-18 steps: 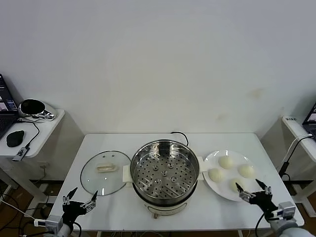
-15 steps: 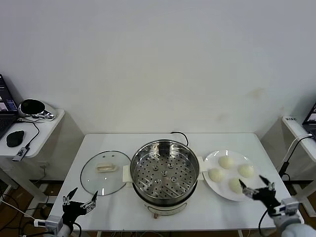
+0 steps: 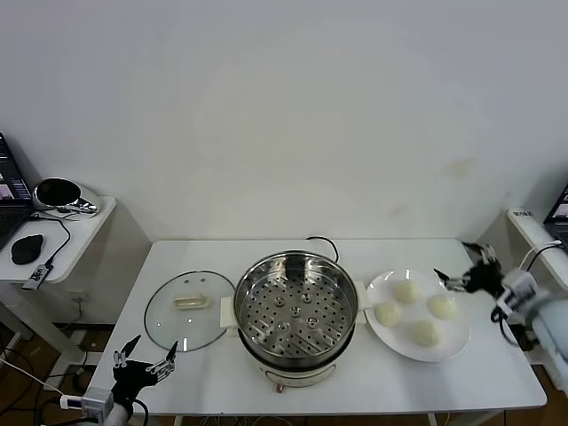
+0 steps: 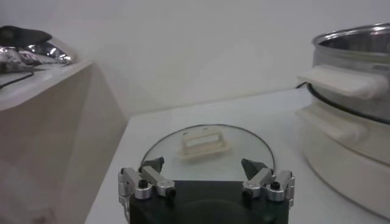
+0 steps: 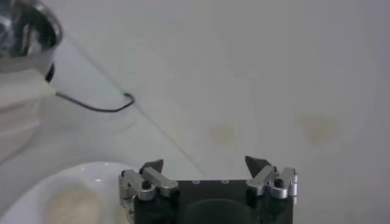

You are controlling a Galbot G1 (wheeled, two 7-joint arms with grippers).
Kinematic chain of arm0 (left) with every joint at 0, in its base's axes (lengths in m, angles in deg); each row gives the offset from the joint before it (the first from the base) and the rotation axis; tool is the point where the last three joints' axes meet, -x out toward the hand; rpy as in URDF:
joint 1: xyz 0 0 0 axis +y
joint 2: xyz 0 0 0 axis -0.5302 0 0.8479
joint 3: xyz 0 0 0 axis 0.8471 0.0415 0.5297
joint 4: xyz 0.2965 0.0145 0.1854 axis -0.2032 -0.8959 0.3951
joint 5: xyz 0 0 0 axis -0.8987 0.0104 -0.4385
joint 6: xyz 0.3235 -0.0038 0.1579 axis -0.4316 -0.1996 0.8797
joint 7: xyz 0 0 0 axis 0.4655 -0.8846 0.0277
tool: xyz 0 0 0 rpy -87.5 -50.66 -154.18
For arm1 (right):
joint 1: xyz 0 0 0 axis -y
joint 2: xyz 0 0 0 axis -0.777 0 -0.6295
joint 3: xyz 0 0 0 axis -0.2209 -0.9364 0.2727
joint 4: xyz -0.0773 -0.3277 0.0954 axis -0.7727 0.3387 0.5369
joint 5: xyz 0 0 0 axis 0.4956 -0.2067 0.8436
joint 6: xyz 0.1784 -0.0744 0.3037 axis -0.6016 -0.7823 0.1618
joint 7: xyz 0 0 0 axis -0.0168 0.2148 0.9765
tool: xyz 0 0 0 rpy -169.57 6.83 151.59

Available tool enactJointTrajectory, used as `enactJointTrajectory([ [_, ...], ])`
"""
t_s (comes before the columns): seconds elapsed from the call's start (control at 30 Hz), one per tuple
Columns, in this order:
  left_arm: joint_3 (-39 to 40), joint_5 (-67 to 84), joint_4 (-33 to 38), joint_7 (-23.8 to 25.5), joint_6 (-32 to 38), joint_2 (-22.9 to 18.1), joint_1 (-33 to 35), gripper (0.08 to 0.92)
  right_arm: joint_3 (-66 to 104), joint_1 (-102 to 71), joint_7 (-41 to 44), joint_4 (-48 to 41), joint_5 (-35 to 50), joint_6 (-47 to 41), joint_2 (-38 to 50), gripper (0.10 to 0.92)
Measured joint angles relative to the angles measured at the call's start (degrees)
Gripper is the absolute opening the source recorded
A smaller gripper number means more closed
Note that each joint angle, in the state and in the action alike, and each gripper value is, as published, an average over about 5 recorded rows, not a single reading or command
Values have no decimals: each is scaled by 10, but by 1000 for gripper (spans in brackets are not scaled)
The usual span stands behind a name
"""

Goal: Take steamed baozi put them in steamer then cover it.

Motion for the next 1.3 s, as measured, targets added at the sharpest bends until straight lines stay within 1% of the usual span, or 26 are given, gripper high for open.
enactJointTrajectory([
  [0.27,-6,1,10,-1,0,-4,6,823,-212,217,148,-98,-80,49,13,823],
  [0.4,-8,2,14,-1,0,-8,6,823,-295,286,195,-141,-113,68,3,823],
  [0.57,-9,2,20,-1,0,-12,11,823,-362,335,234,-194,-153,89,-24,823],
  [0.87,-15,2,25,-1,-1,-12,18,823,-406,359,264,-289,-215,125,-83,823],
  [1.3,-12,0,20,-1,-1,-16,22,823,-416,356,246,-382,-261,152,-145,823],
])
